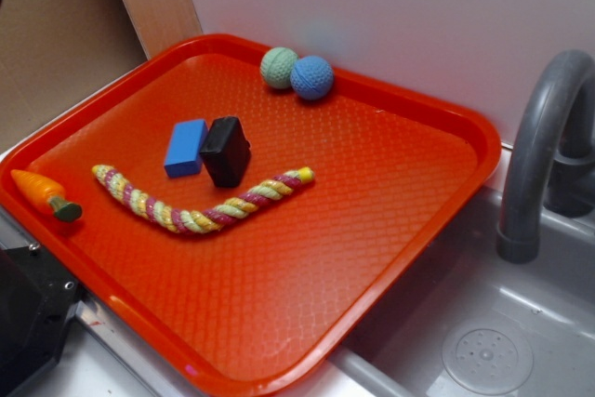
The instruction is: Grab the black box.
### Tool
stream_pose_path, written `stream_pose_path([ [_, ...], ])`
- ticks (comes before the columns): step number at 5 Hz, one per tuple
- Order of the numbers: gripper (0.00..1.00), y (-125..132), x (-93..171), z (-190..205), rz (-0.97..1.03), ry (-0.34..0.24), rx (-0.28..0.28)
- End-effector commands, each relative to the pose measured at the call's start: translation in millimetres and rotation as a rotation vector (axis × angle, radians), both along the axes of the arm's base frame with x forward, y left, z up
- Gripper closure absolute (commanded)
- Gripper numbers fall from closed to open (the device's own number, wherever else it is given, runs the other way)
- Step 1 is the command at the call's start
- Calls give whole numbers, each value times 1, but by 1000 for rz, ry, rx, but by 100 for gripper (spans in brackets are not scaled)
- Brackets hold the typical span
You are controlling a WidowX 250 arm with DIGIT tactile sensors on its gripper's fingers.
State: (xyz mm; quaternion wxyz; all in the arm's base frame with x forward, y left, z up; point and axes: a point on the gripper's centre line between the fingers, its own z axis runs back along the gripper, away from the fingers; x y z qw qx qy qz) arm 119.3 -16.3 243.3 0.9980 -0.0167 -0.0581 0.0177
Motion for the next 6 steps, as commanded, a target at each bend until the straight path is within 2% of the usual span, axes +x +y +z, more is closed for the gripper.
stream_pose_path([
  [1, 0, 0, 0, 0, 0, 0, 0],
  [2, 0, 12, 50, -41, -8, -70, -47],
  [3, 0, 7, 94, -59, 86, -154, -120],
  [4, 0, -2, 111, -80, 262, -194, -163],
  [5, 0, -1, 121, -108, 367, -146, -68],
  [6, 0, 4, 124, -135, 392, -97, 0],
])
